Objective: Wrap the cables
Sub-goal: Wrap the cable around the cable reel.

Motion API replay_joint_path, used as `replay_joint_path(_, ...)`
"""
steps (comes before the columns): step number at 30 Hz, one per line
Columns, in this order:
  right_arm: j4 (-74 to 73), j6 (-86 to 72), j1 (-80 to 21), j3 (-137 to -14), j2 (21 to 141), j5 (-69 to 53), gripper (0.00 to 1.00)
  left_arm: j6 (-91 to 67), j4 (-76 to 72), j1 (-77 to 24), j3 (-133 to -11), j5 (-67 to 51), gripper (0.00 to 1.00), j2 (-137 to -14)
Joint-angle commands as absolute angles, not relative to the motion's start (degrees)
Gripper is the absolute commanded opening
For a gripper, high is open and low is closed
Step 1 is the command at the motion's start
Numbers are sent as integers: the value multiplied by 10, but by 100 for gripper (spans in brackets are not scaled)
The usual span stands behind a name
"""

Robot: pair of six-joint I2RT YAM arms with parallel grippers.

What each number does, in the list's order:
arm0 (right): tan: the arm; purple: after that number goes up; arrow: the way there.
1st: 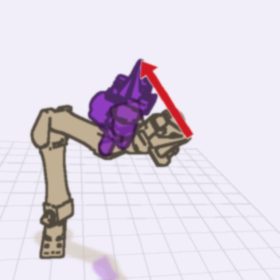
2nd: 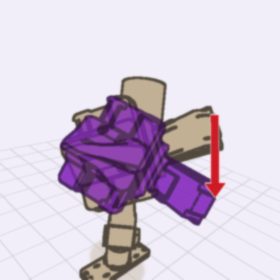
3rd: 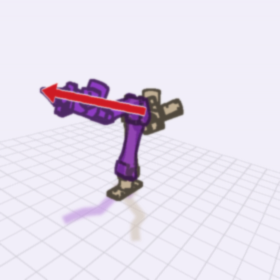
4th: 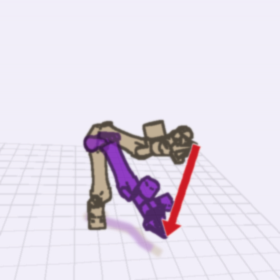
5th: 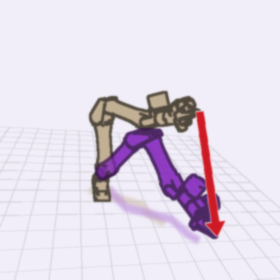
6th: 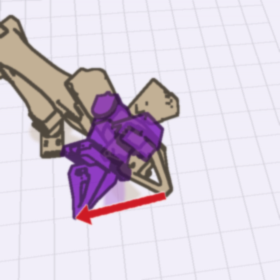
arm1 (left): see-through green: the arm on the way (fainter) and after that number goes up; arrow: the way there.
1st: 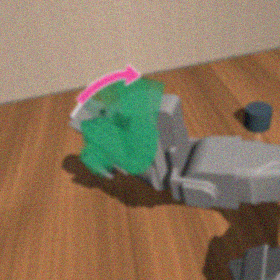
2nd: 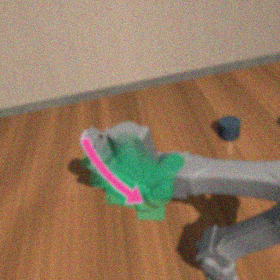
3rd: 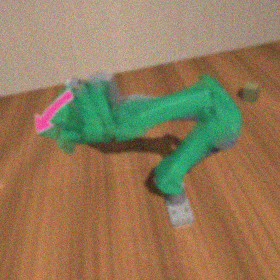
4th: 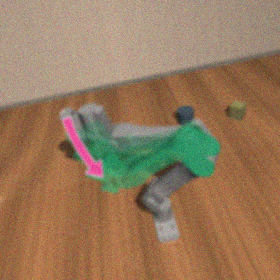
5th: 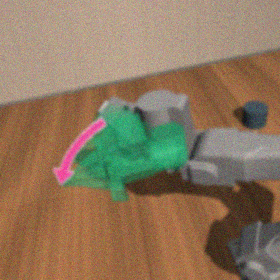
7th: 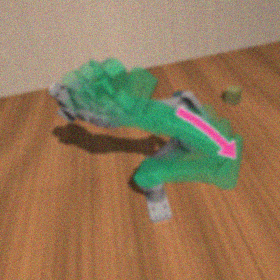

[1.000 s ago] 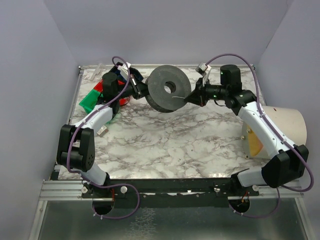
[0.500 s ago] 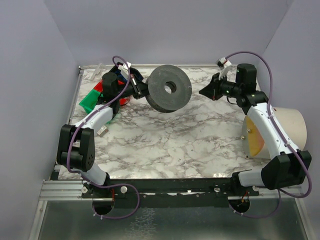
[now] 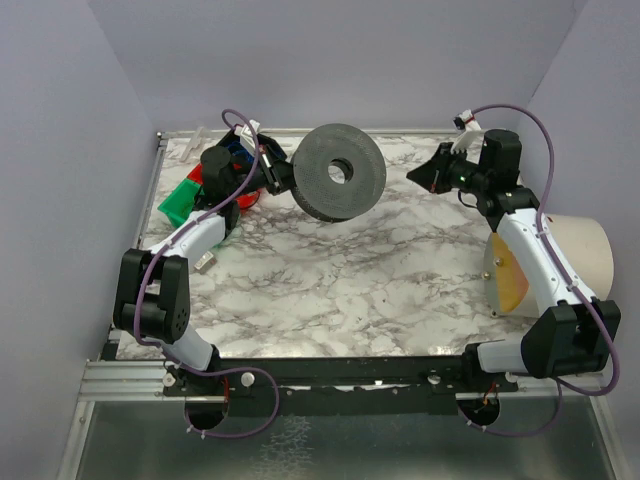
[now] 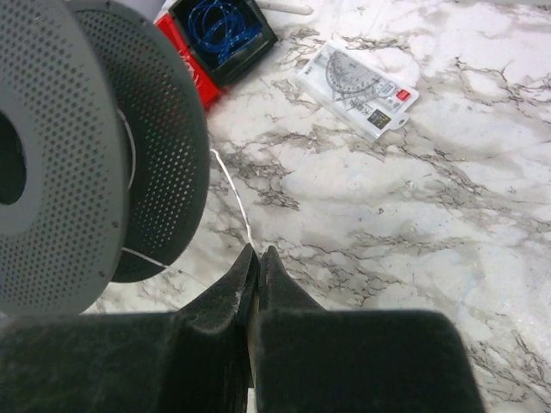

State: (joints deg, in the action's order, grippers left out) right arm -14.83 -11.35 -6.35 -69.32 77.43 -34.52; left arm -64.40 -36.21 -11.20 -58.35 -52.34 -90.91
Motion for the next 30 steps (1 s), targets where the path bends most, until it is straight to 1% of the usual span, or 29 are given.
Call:
replay_joint_path(1, -77, -198, -40, -676, 774, -372, 0, -672, -439, -110, -578, -551, 0, -902)
replay_joint_path(5, -84, -163, -40, -694, 787, -409, 0, -646, -441, -112, -584, -568, 0, -904)
replay_joint_path(9, -129, -118, -40, -718, 807, -467, 0, -616, -440, -117, -609, -609, 0, -916)
replay_joint_path(12, -141, -76, -40, -726, 810, -486, 0, -606, -440, -125, -626, -642, 0, -934)
replay_joint_path(15, -139, -45, -40, -735, 810, -481, 0, -598, -438, -135, -628, -653, 0, -944)
replay_joint_path(21, -192, 22, -40, -816, 864, -532, 0, -576, -407, -167, -643, -672, 0, -962)
replay_joint_path(23, -218, 46, -40, -842, 884, -566, 0, -556, -386, -181, -647, -677, 0, -964)
replay_joint_path(24, -230, 57, -40, -854, 893, -583, 0, -534, -362, -188, -650, -676, 0, -965)
replay_joint_path(26, -255, 81, -40, -876, 910, -616, 0, -449, -230, -199, -675, -664, 0, -964)
replay_joint_path(27, -270, 96, -40, -887, 916, -630, 0, -360, -114, -207, -704, -640, 0, -965)
replay_joint_path(28, -287, 116, -41, -896, 923, -639, 0, -248, 35, -223, -744, -608, 0, -970)
replay_joint_path(29, -302, 133, -43, -905, 928, -642, 0, -149, 122, -237, -773, -581, 0, -975)
replay_joint_path(30, -318, 152, -43, -913, 933, -641, 0, -112, 149, -246, -780, -576, 0, -979)
